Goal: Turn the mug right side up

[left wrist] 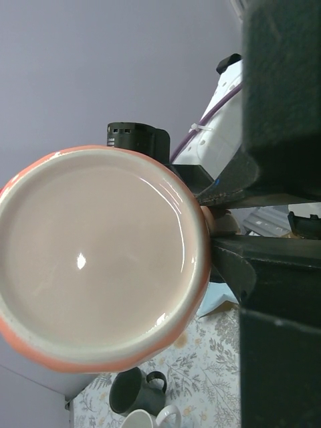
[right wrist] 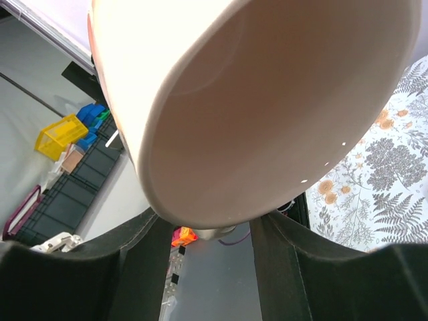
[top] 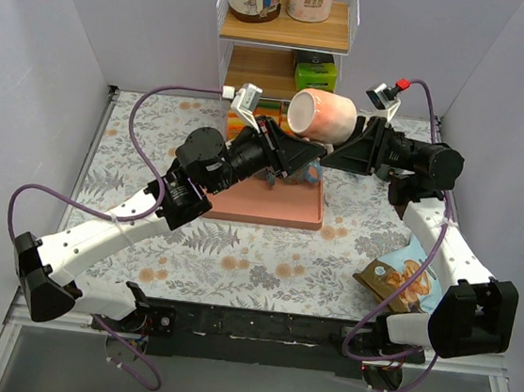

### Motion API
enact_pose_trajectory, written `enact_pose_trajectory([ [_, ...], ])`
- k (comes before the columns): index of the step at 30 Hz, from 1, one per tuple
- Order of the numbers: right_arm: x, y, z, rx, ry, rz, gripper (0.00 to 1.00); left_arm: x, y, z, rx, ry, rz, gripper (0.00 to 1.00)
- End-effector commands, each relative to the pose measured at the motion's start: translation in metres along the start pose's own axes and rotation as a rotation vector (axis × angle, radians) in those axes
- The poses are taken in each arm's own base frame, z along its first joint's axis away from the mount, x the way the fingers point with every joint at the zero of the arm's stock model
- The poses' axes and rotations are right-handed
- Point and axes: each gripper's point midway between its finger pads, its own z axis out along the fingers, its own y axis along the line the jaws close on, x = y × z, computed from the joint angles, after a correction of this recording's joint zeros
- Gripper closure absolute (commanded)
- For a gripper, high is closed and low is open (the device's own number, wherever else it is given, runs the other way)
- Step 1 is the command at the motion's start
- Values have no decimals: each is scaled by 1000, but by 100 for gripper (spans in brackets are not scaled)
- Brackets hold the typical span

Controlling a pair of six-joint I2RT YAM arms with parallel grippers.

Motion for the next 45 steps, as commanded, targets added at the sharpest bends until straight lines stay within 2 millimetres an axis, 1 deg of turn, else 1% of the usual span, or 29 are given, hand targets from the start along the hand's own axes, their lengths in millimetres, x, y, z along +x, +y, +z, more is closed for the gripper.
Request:
enact_pose_trajectory([
  [1, -10, 31, 5, -61, -35, -110, 46, -29, -49, -21, 167, -74, 15, 100],
  [4, -9, 36, 5, -69, -34, -110, 52, -23, -49, -19, 180, -56, 9, 100],
  [5, -9, 37, 5, -72, -32, -110, 58, -20, -48, -18, 182, -47, 8, 100],
  [7, -7, 40, 6, -81, -31, -99, 64, -16, -44, -17, 178, -38, 5, 100],
  [8, -6, 42, 6, -86, -32, -98, 71, -15, -42, -16, 174, -37, 5, 100],
  [11, -8, 45, 6, -103, -60, -66, 76, -11, -37, -16, 168, -40, 10, 100],
  [12, -11, 46, 7, -111, -79, -55, 76, -11, -36, -16, 167, -41, 10, 100],
  [13, -10, 48, 7, -120, -83, -43, 73, -12, -36, -15, 172, -51, 17, 100],
  [14, -10, 47, 7, -125, -90, -31, 65, -9, -34, -15, 169, -50, 15, 100],
  [17, -12, 47, 7, -132, -116, -17, 53, -8, -33, -13, 175, -54, 14, 100],
  [20, -16, 48, 8, -141, -142, -10, 52, -7, -31, -12, 177, -58, 15, 100],
  [22, -18, 50, 9, -146, -155, -5, 59, -7, -30, -12, 174, -64, 13, 100],
  [23, -19, 50, 8, -146, -160, -3, 67, -7, -30, -12, 174, -64, 13, 100],
  [25, -21, 50, 8, -149, -172, 5, 76, -6, -29, -12, 172, -62, 14, 100],
  [26, -21, 50, 9, -152, -171, 7, 86, -5, -28, -12, 171, -58, 12, 100],
  [27, -21, 50, 8, -152, -174, 10, 94, -6, -28, -12, 172, -59, 14, 100],
  [28, -21, 49, 9, -151, -174, 16, 99, -4, -26, -12, 165, -58, 13, 100],
  [33, -21, 44, 9, -124, -180, 15, 99, -2, -20, -12, 136, -55, 9, 100],
  [35, -22, 46, 10, -111, -182, 0, 99, -2, -16, -11, 117, -56, 9, 100],
  [36, -24, 42, 10, -93, -185, 0, 99, -2, -14, -12, 110, -55, 9, 100],
  [37, -25, 45, 11, -90, -187, -12, 99, -1, -13, -12, 103, -55, 9, 94],
  [38, -26, 44, 10, -82, -190, -12, 99, 0, -8, -12, 87, -58, 9, 90],
  [39, -27, 43, 11, -74, -195, -14, 99, 0, -8, -14, 85, -60, 7, 89],
  [40, -27, 45, 11, -74, -196, -16, 99, 0, -6, -14, 78, -63, 7, 82],
  [41, -27, 46, 11, -75, -197, -19, 99, 1, -3, -15, 66, -66, 6, 77],
  [43, -27, 47, 11, -68, -204, -20, 99, 0, -2, -17, 59, -71, 5, 75],
  [44, -27, 44, 11, -58, -210, -5, 99, 1, 0, -17, 51, -72, 6, 69],
  [45, -29, 43, 11, -55, -216, -13, 99, 1, 1, -17, 47, -72, 6, 66],
])
